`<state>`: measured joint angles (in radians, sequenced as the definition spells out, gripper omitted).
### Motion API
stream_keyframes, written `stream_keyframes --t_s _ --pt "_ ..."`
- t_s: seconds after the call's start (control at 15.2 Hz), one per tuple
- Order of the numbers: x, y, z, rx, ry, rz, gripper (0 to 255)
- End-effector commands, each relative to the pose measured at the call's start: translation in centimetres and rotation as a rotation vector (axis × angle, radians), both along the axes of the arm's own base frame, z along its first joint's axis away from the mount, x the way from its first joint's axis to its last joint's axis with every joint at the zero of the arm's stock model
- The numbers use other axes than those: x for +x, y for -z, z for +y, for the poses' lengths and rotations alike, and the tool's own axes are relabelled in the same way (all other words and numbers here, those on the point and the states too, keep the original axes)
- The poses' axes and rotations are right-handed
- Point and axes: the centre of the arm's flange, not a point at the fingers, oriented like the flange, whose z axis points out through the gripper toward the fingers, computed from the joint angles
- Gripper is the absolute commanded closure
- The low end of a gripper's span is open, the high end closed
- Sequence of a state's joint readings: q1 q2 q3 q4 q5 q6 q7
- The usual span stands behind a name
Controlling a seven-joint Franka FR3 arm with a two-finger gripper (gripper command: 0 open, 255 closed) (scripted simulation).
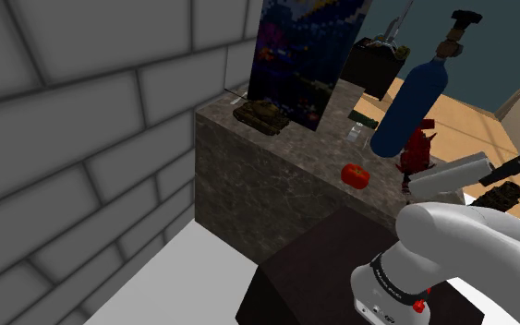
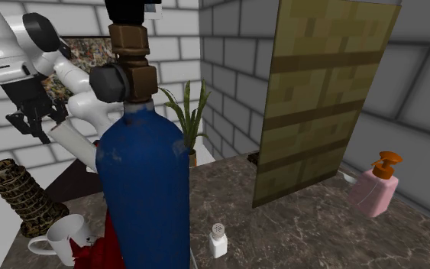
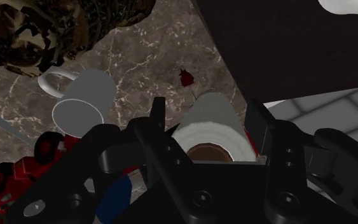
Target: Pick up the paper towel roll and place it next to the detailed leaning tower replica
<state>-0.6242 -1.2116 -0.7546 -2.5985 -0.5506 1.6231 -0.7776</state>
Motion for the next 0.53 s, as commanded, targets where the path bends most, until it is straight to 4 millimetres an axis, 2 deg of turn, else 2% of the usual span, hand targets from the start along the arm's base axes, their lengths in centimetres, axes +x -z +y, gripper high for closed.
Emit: stream_keyframes --t_s 0.0,0.46 --pt "0.1 1.2 -0.1 -0.001 0.000 0.000 255" --pt "0.1 4.9 -0.1 -0.001 0.000 0.000 255"
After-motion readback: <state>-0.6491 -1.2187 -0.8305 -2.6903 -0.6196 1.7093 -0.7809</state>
